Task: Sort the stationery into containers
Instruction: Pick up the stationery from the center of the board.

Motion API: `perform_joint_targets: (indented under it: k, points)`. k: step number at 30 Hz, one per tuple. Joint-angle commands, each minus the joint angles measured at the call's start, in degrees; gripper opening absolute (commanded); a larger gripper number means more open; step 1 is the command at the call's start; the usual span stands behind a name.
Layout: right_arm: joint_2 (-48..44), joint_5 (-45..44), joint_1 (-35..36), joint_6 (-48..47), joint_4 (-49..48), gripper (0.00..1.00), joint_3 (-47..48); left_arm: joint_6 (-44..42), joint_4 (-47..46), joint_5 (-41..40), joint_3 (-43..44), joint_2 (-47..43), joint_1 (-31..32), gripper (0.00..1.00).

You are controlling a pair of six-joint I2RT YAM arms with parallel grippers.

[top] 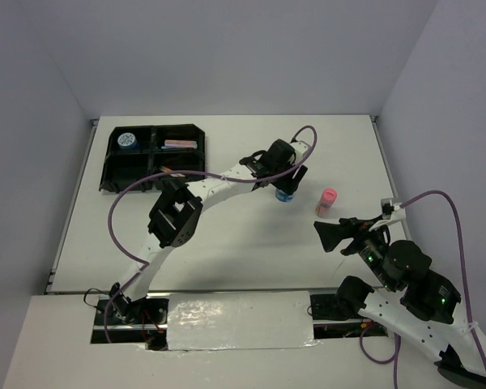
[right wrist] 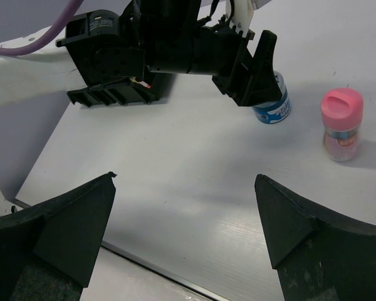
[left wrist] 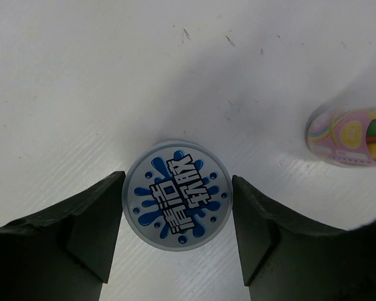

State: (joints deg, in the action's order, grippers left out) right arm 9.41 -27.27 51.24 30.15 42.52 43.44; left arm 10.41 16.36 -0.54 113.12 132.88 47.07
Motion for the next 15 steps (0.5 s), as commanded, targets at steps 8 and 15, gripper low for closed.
perform_joint_targets:
  k: [8, 15]
  points:
    - [0.26, 0.46, 0.35, -0.97, -3.41, 1.00, -1.08, -1.10, 0.34, 0.80, 0.08, 1.15, 0.30, 0.00]
    - [0.35, 0.55, 0.44, -1.23, -3.68, 1.00, -1.34, 0.39, -4.22, -3.84, -6.49, -6.04, 0.22, 0.00]
